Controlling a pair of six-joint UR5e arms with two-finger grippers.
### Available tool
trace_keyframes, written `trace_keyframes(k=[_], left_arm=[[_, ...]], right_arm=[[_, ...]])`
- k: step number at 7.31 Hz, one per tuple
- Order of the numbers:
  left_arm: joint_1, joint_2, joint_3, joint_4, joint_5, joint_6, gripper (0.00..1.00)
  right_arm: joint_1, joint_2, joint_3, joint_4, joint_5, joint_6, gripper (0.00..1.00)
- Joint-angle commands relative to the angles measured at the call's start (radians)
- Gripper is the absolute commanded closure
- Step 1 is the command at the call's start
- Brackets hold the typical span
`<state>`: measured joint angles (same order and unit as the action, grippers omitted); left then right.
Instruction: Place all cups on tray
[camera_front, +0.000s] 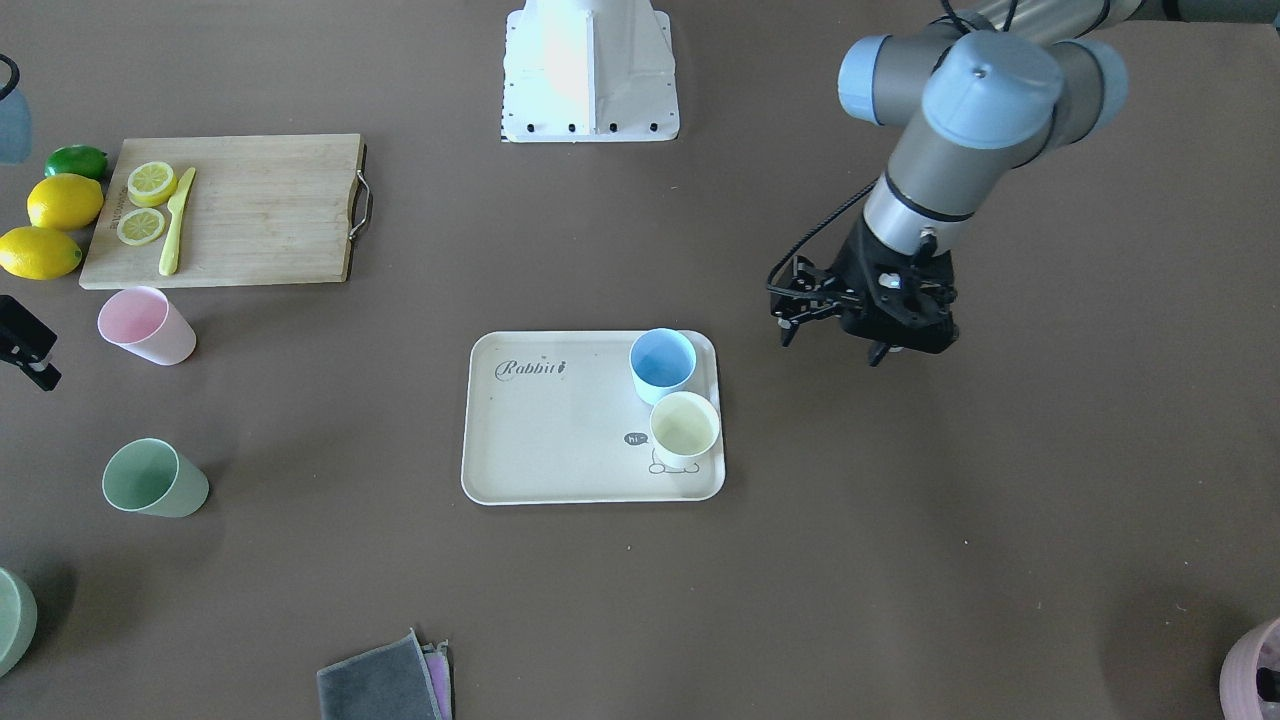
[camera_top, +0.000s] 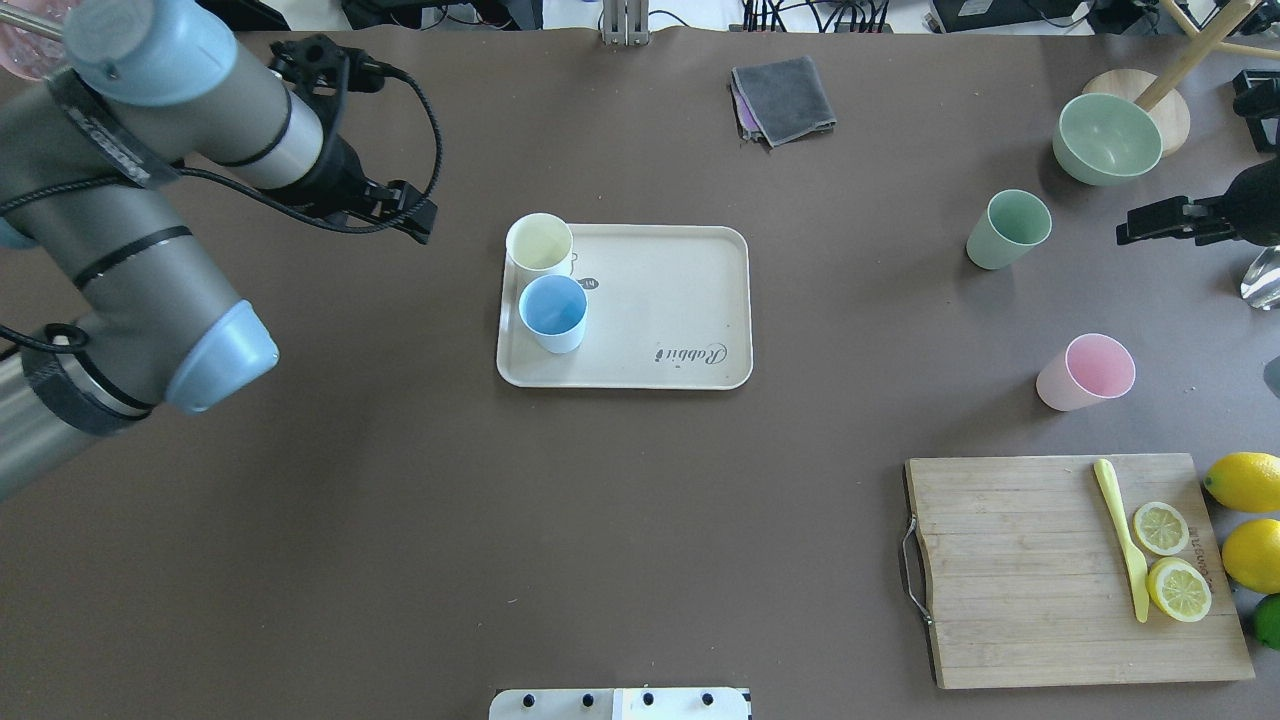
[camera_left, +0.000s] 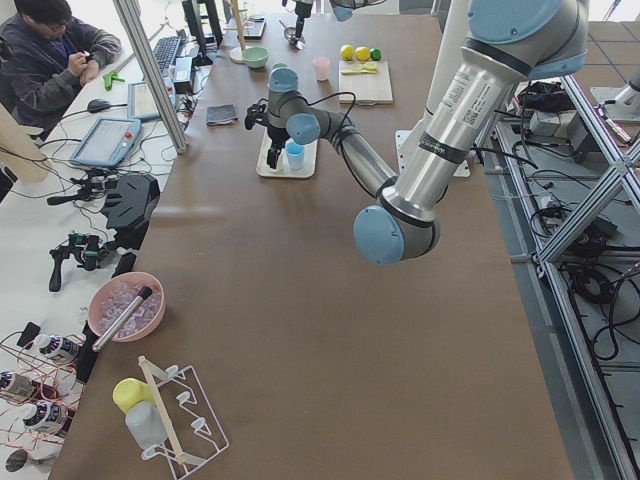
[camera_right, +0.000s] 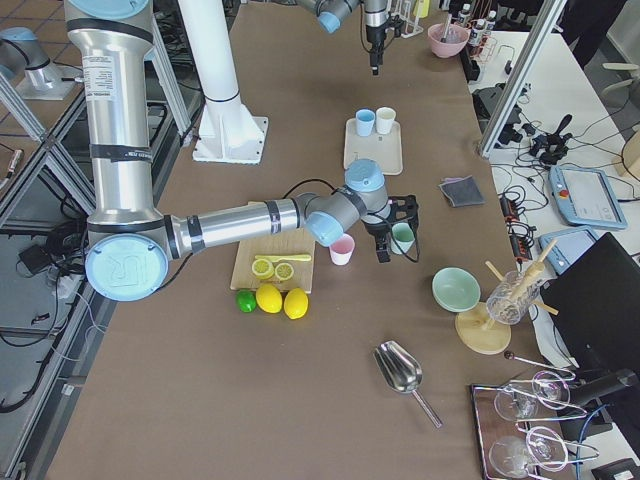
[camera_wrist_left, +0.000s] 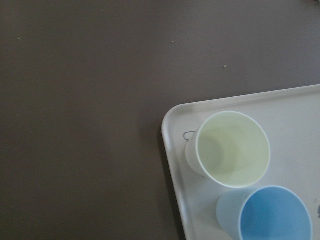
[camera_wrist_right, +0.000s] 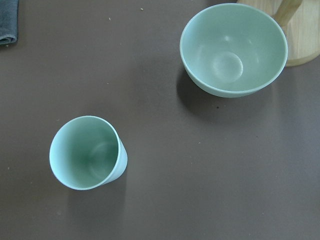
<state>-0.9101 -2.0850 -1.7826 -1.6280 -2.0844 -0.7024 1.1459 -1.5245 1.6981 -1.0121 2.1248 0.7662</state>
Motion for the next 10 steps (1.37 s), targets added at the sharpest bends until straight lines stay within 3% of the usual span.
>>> trace_keyframes(k=[1, 2, 3, 4, 5, 7, 9, 10], left_arm=[[-0.248, 0.045, -0.028, 0.237, -0.106, 0.401, 0.01], [-0.411, 0.068, 0.041, 0.29, -0.244, 0.605, 0.01], [-0.497, 0.148, 0.105, 0.292, -0.358, 0.814, 0.01], [-0.509, 0.248, 0.173, 0.254, -0.361, 0.878, 0.01], [-0.51, 0.288, 0.208, 0.123, -0.361, 0.871, 0.01], [-0.507, 0.293, 0.23, 0.099, -0.359, 0.873, 0.01], [-0.503, 0.295, 0.23, 0.099, -0.359, 0.873, 0.01], [-0.498, 0.295, 0.232, 0.099, -0.359, 0.873, 0.01]], right_arm=[[-0.044, 0.097, -0.054, -0.053, -0.002, 0.051, 0.01], [-0.066, 0.146, -0.063, -0.135, -0.003, 0.036, 0.0], [-0.075, 0.186, -0.09, -0.164, -0.008, 0.036, 0.0], [-0.077, 0.234, -0.162, -0.168, -0.009, 0.01, 0.01], [-0.075, 0.266, -0.226, -0.166, -0.009, -0.049, 0.01], [-0.083, 0.259, -0.251, -0.154, -0.012, -0.071, 0.08], [-0.104, 0.253, -0.248, -0.152, -0.045, -0.059, 1.0], [-0.118, 0.253, -0.248, -0.151, -0.058, -0.059, 1.0]])
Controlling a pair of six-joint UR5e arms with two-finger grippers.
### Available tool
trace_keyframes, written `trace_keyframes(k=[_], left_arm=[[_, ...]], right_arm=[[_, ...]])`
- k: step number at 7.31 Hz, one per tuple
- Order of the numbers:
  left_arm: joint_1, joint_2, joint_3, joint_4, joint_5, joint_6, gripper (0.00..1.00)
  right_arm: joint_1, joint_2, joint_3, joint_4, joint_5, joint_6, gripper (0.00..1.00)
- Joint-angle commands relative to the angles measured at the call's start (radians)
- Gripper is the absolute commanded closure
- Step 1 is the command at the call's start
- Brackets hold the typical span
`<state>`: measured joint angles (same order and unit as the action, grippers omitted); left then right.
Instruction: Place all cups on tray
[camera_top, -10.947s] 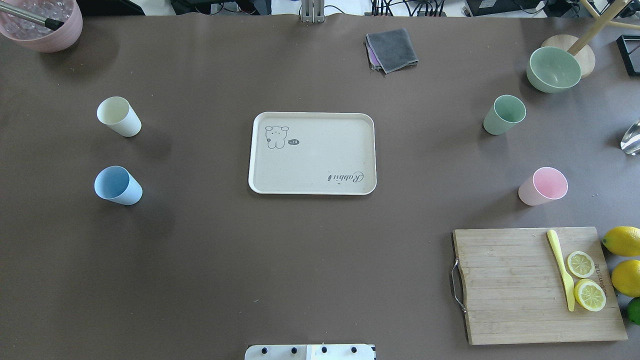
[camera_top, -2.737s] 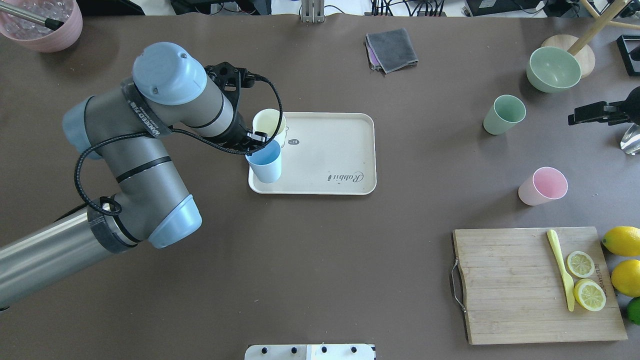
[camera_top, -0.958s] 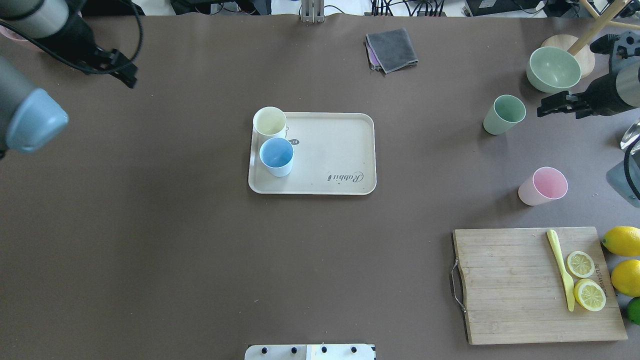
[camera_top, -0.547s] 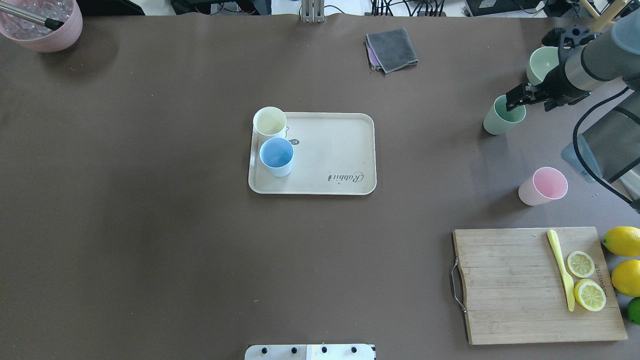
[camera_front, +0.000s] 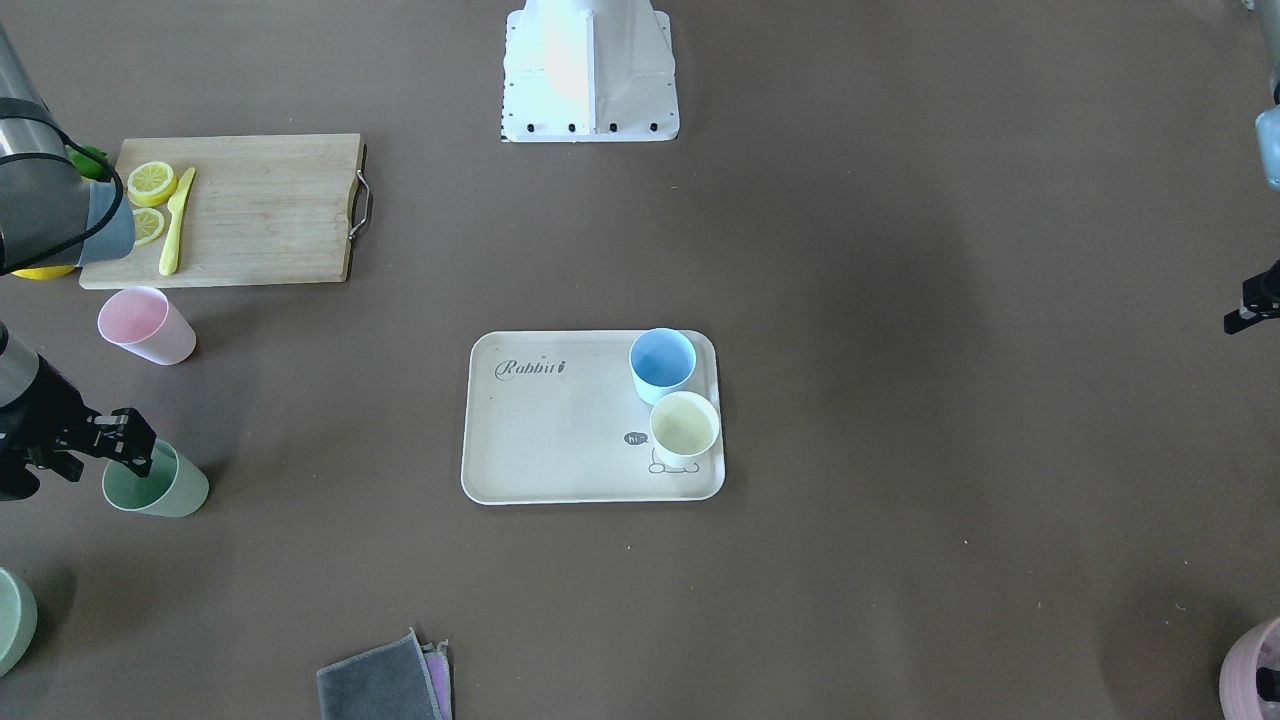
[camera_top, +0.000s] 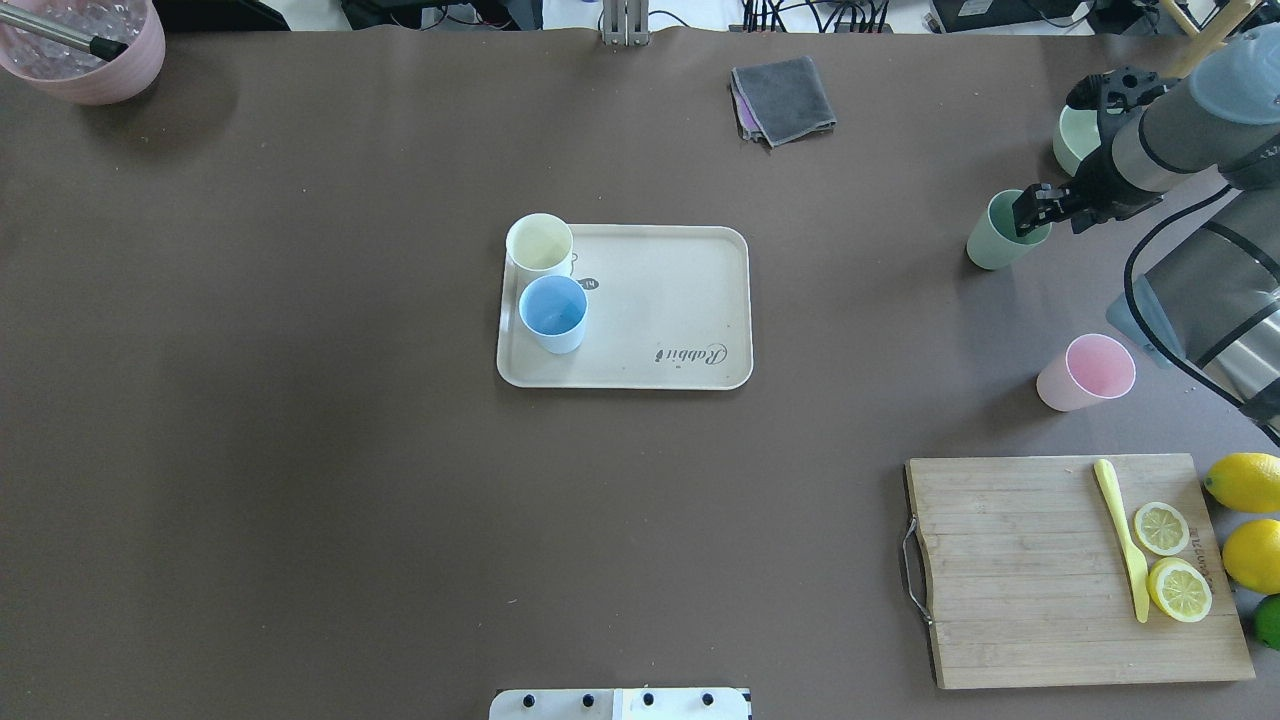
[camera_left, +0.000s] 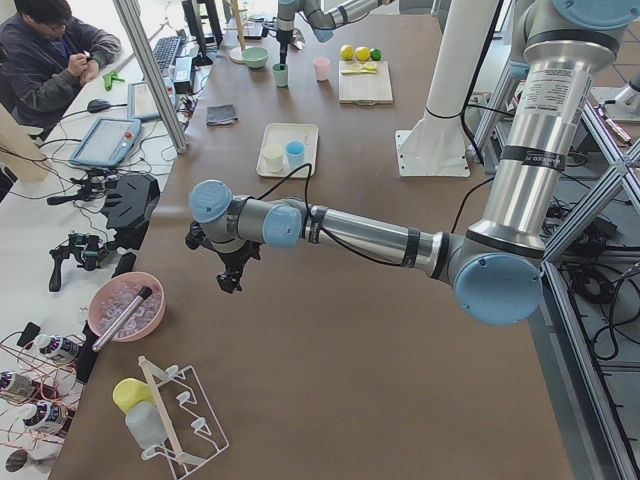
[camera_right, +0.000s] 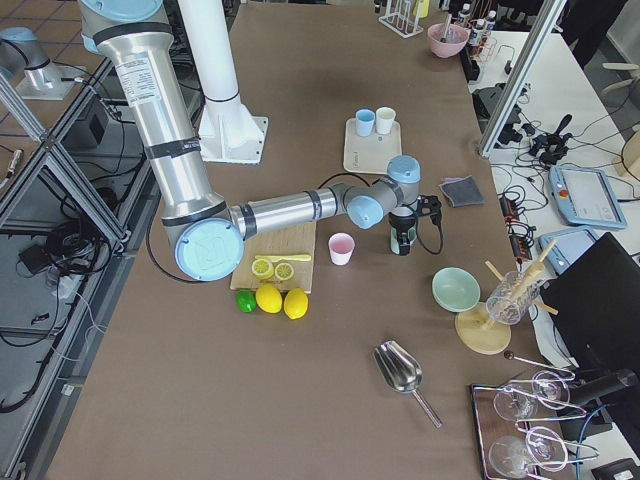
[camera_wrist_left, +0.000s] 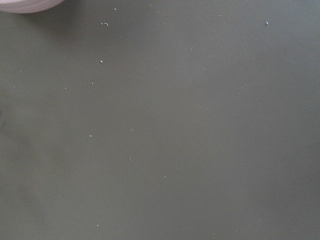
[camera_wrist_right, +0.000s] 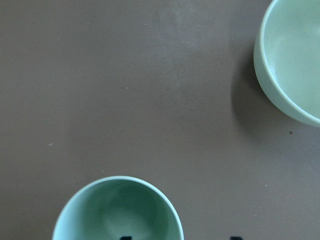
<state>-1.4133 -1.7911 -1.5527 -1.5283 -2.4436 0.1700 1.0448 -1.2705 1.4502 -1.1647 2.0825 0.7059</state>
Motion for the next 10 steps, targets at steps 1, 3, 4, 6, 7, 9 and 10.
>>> trace_keyframes(k=[1, 3, 4, 6, 7, 9, 10], left_arm=[[0.008, 0.001, 0.002, -0.001, 0.0, 0.0, 0.01], [0.011, 0.001, 0.008, -0.003, 0.0, 0.0, 0.01], [0.016, 0.001, 0.011, -0.003, 0.0, 0.0, 0.01], [0.022, 0.001, 0.011, -0.003, 0.0, 0.0, 0.01], [0.025, 0.001, 0.011, -0.004, 0.0, 0.0, 0.01], [0.028, 0.001, 0.011, -0.007, 0.0, 0.0, 0.01], [0.028, -0.001, 0.011, -0.007, -0.002, 0.0, 0.01]], right_arm=[[-0.026, -0.001, -0.001, 0.002, -0.018, 0.003, 1.0], [-0.029, 0.022, 0.024, 0.0, -0.013, 0.012, 1.0], [-0.029, 0.064, 0.025, 0.0, -0.006, 0.083, 1.0], [-0.116, 0.149, 0.038, -0.009, -0.03, 0.267, 1.0], [-0.191, 0.214, 0.036, -0.022, -0.094, 0.374, 1.0], [-0.274, 0.376, 0.026, -0.175, -0.156, 0.495, 1.0], [-0.294, 0.388, 0.026, -0.19, -0.156, 0.504, 1.0]])
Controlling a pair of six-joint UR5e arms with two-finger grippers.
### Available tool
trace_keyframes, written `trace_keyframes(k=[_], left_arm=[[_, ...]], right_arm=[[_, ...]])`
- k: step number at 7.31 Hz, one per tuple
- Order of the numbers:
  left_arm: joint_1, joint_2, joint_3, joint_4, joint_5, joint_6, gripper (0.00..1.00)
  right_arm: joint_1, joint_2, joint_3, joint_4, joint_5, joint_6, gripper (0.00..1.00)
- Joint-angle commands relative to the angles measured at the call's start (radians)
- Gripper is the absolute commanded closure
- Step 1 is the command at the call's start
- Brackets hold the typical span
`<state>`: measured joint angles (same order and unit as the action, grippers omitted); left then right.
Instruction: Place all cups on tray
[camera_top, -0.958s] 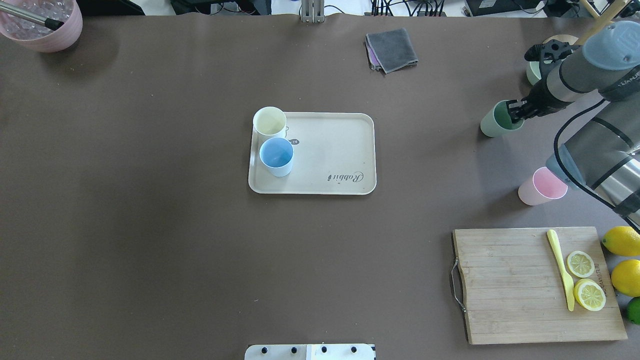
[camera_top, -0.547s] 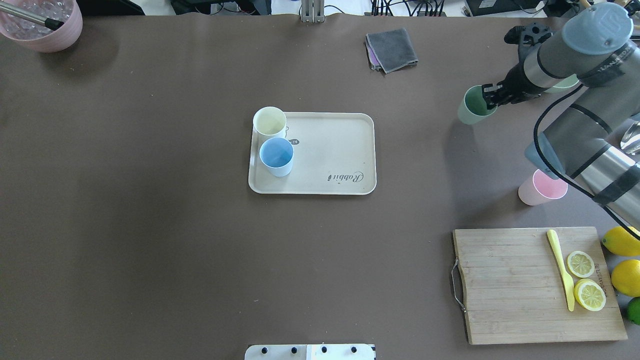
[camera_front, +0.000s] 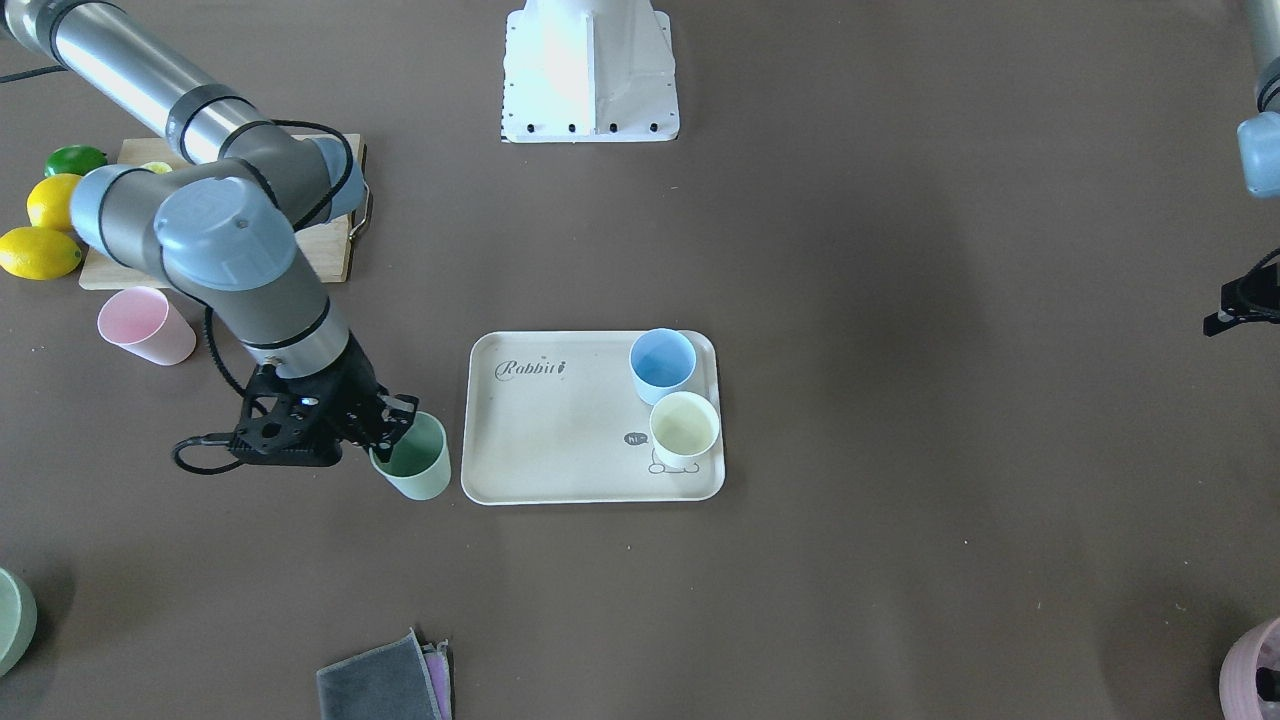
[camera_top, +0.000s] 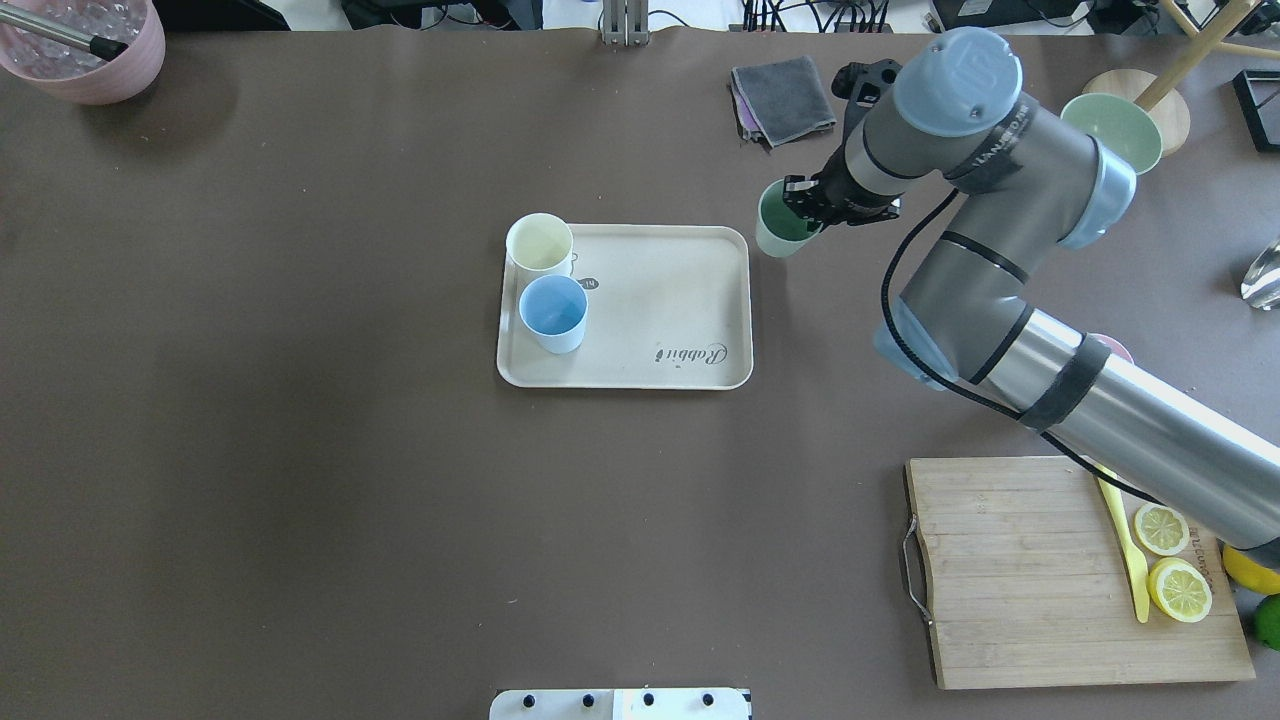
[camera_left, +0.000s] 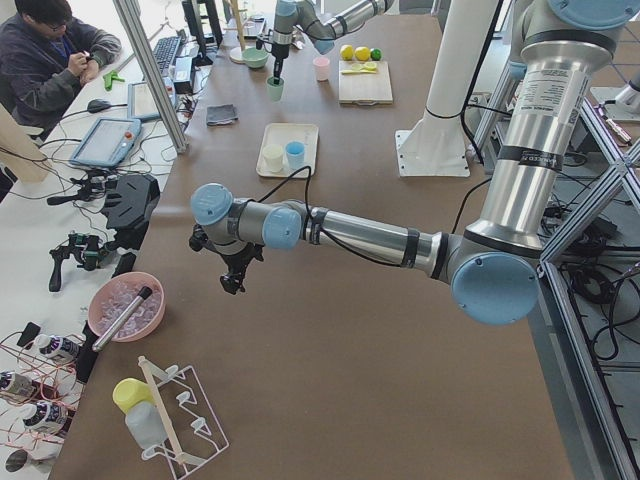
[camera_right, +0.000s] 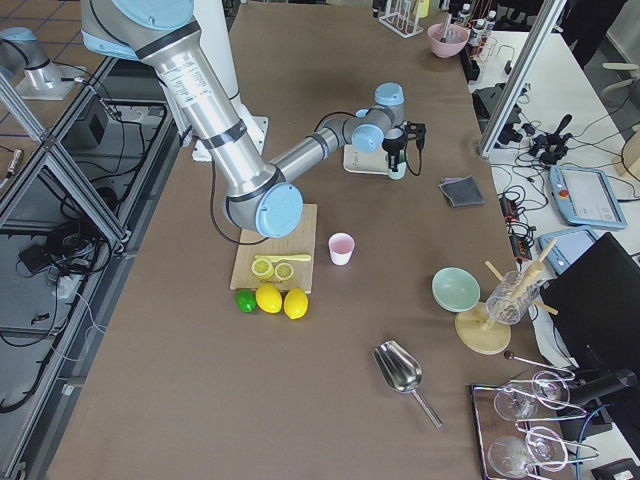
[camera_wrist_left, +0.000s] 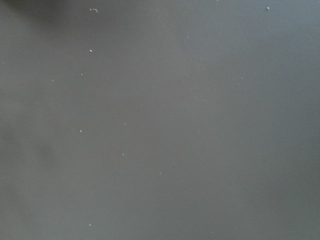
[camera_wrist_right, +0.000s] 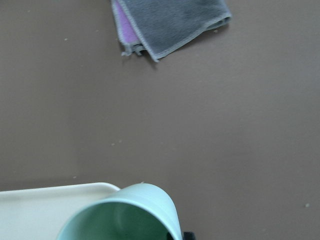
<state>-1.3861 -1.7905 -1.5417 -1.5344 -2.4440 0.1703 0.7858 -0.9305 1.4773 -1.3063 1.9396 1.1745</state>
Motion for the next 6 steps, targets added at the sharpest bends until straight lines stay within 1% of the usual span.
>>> trace_keyframes(k=[1, 2, 3, 4, 5, 6], left_arm=[[0.002, -0.001, -0.001, -0.003, 0.0, 0.0, 0.01], [0.004, -0.001, -0.001, -0.003, -0.001, 0.0, 0.01], [0.004, -0.001, -0.001, -0.003, -0.001, 0.0, 0.01], [0.004, -0.001, -0.001, -0.003, 0.0, 0.0, 0.01], [0.006, -0.001, -0.003, -0.003, -0.001, 0.0, 0.01], [0.009, -0.001, -0.001, -0.004, 0.0, 0.0, 0.01]], right_arm=[[-0.052, 0.048, -0.009, -0.047, -0.014, 0.051, 1.0], [-0.059, 0.05, -0.02, -0.044, -0.016, 0.06, 0.74], [-0.062, 0.05, -0.022, -0.042, -0.039, 0.063, 0.16], [-0.062, 0.065, -0.019, -0.047, -0.057, 0.057, 0.0], [-0.047, 0.082, -0.019, -0.05, -0.048, 0.048, 0.0], [-0.007, 0.082, -0.005, -0.053, 0.006, 0.036, 0.0]])
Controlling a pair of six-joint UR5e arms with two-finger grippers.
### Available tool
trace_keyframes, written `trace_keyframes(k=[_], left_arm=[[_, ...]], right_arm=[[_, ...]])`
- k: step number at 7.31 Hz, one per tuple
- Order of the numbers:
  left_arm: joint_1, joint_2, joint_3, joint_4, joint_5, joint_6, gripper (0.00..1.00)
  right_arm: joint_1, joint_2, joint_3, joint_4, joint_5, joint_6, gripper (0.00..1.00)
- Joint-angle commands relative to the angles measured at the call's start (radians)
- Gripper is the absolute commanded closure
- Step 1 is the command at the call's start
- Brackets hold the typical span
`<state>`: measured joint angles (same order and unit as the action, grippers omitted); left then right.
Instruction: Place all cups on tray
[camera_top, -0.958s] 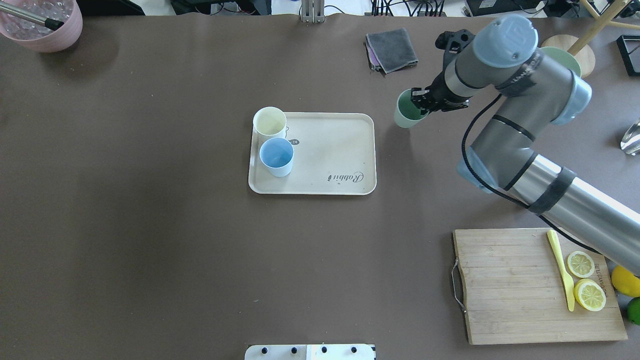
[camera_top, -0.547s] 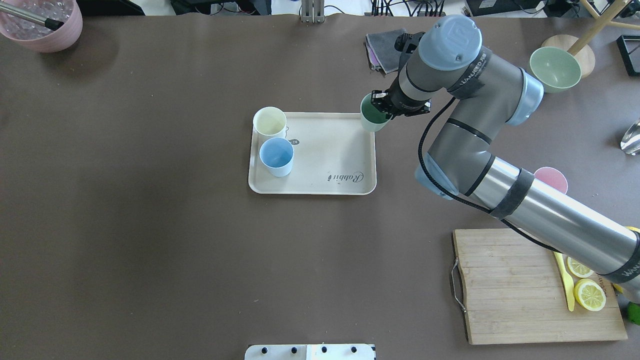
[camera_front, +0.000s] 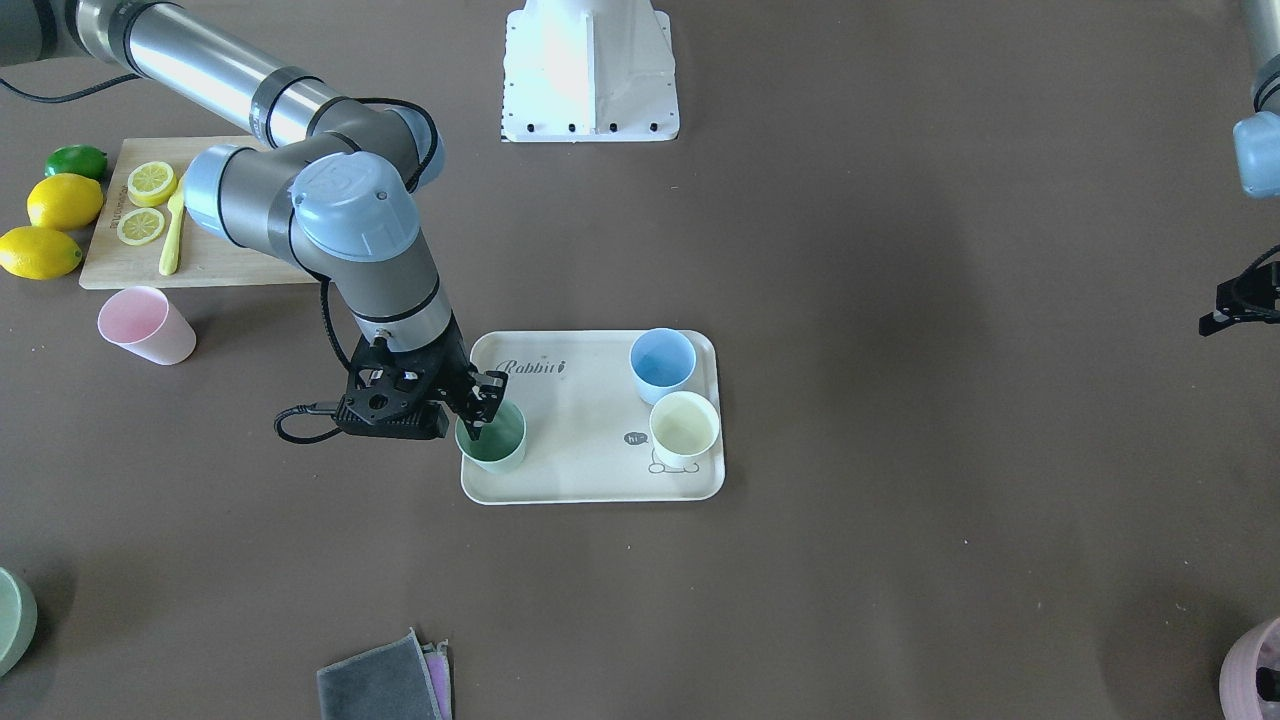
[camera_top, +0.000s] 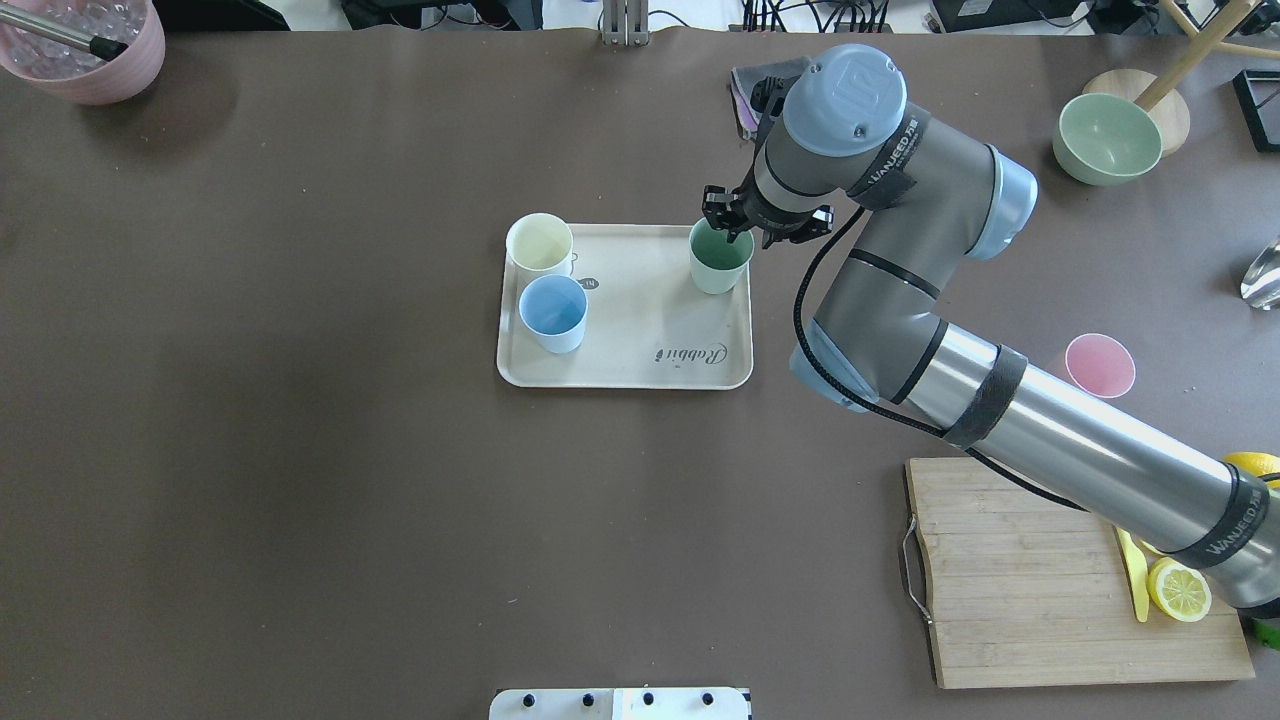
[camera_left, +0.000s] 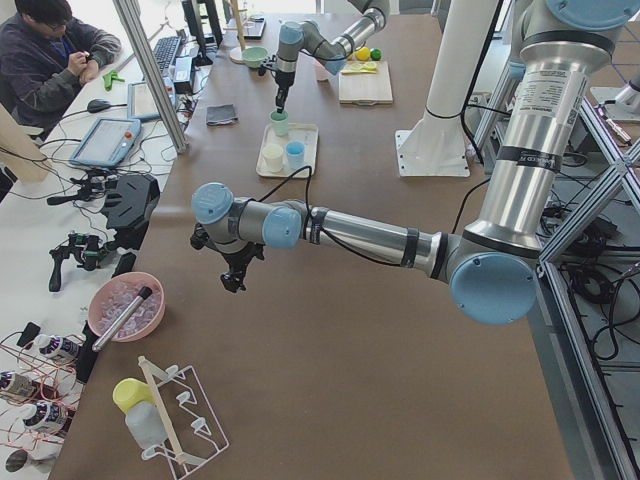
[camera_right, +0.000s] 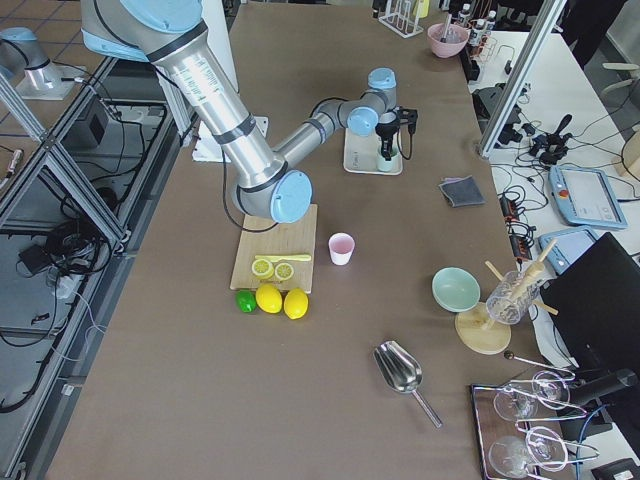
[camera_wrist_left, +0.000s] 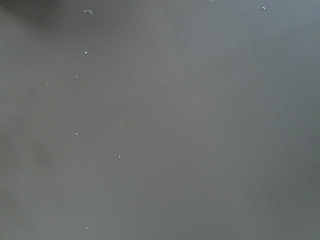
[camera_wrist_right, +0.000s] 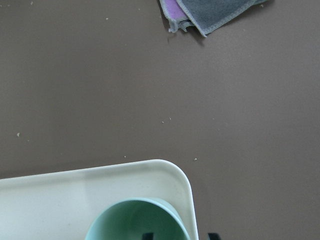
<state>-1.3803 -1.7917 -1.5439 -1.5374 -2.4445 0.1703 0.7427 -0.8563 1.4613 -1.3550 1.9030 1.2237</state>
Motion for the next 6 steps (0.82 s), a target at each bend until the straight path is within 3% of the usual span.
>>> trace_keyframes(k=[1, 4, 6], left_arm=[[0.007, 0.0, 0.002, 0.0, 0.001, 0.0, 0.01], [0.015, 0.005, 0.001, 0.0, -0.001, 0.0, 0.01], [0.015, 0.005, 0.001, -0.001, 0.001, 0.0, 0.01]], right_arm=[[0.109, -0.038, 0.048, -0.022, 0.159, -0.088, 0.0], [0.258, -0.454, 0.325, -0.027, 0.252, -0.486, 0.0], [0.328, -0.661, 0.396, 0.0, 0.292, -0.669, 0.0]])
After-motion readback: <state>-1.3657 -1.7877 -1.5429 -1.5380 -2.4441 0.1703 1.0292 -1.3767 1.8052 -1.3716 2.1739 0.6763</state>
